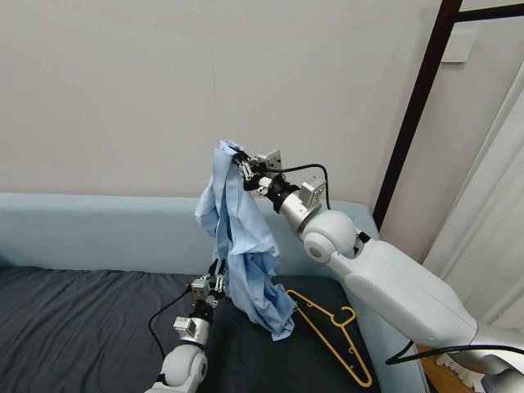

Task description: Pick up the clothes from the sofa and hang them on the clothes hanger.

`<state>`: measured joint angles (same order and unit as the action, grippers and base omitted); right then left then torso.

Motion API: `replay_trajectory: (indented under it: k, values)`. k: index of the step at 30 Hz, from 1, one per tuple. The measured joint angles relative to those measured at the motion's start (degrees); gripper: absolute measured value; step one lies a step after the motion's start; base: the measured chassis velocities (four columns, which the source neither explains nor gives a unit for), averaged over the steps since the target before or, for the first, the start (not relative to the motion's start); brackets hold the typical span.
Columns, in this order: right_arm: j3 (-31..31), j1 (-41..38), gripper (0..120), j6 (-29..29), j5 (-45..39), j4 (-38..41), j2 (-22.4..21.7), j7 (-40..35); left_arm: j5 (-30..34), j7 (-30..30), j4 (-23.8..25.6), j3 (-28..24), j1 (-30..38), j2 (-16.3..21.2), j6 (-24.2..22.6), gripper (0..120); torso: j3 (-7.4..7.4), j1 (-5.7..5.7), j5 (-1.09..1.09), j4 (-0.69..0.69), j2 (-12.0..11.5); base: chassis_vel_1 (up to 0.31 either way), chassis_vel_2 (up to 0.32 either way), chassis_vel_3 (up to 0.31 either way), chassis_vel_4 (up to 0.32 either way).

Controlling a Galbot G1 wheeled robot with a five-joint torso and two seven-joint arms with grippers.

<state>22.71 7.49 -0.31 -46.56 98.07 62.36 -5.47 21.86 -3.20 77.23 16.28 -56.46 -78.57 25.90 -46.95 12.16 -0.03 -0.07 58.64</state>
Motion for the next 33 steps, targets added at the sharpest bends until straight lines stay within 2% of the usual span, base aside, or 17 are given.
replay_trajectory:
  k: [1, 3, 7, 12, 16, 17, 19, 21, 22, 25, 27, 33]
  values:
    - [0.0, 0.0, 0, 0.0, 0.0, 0.0, 0.0, 0.0, 0.0, 0.0, 0.0, 0.0, 0.0, 0.0, 0.0, 8, 0.00, 0.00, 0.00, 0.00, 0.0, 0.000, 0.000, 0.000, 0.000]
    - [0.0, 0.0, 0, 0.0, 0.0, -0.1, 0.1, 0.0, 0.4, 0.0, 0.7, 0.2, -0.5, 0.5, 0.1, 0, 0.00, 0.00, 0.00, 0.00, 0.0, 0.000, 0.000, 0.000, 0.000]
    - [-0.1, 0.0, 0, 0.0, 0.0, -0.1, 0.3, -0.1, 1.3, 0.0, 1.9, 0.5, -0.9, 1.6, 0.4, 0, 0.00, 0.00, 0.00, 0.01, 0.0, 0.000, 0.000, 0.000, 0.000]
    - [-0.4, 0.1, 0, 0.0, 0.7, -1.2, 0.0, -0.2, 4.5, -0.6, 8.2, 1.4, -3.2, 4.5, 0.8, 0, 0.00, 0.00, -0.02, 0.00, 0.0, 0.000, 0.000, 0.000, 0.000]
    - [-1.6, 0.3, 0, -1.6, 3.7, -4.6, -0.4, -2.8, 7.5, -2.6, 17.6, 4.2, -7.1, 11.3, 0.8, 0, 0.00, 0.00, -0.03, 0.00, 0.0, 0.000, 0.000, 0.000, 0.000]
    - [-1.6, 0.3, 0, -1.6, 3.7, -4.6, -0.4, -2.8, 7.5, -2.6, 17.6, 4.2, -7.1, 11.3, 0.8, 0, 0.00, 0.00, -0.03, 0.00, 0.0, 0.000, 0.000, 0.000, 0.000]
    - [-2.5, 0.7, 0, -3.3, 4.6, -5.9, -0.6, -4.5, 9.3, -3.9, 22.4, 6.5, -8.7, 16.6, 0.7, 0, 0.00, 0.00, -0.02, 0.01, 0.0, 0.000, 0.000, 0.000, 0.000]
    - [-3.3, 1.2, 0, -4.1, 4.9, -6.8, -0.7, -5.6, 12.1, -5.0, 27.5, 9.4, -10.3, 23.9, -0.1, 0, 0.00, 0.00, 0.01, 0.01, 0.0, 0.000, 0.000, 0.000, 0.000]
    - [-3.3, 1.2, 0, -4.1, 4.9, -6.8, -0.7, -5.6, 12.1, -5.0, 27.5, 9.4, -10.3, 23.9, -0.1, 0, 0.00, 0.00, 0.01, 0.01, 0.0, 0.000, 0.000, 0.000, 0.000]
    - [-4.2, 1.9, 0, -4.7, 4.8, -6.8, -1.0, -6.2, 15.1, -5.3, 30.8, 12.1, -11.2, 30.7, -1.0, 0, 0.01, 0.00, 0.00, 0.01, 0.0, 0.000, 0.000, 0.000, 0.000]
    - [-4.5, 2.1, 0, -5.0, 4.7, -6.3, -1.2, -6.5, 16.2, -5.3, 31.4, 12.7, -11.5, 32.9, -1.2, 0, 0.01, 0.00, -0.01, 0.00, 0.0, 0.000, 0.000, 0.000, 0.000]
    - [-4.7, 2.9, 0, -7.2, 4.2, -4.9, -2.3, -7.2, 15.5, -3.8, 31.3, 12.6, -14.8, 35.8, -4.2, 0, 0.01, 0.00, -0.01, 0.00, 0.0, 0.000, 0.000, 0.000, 0.000]
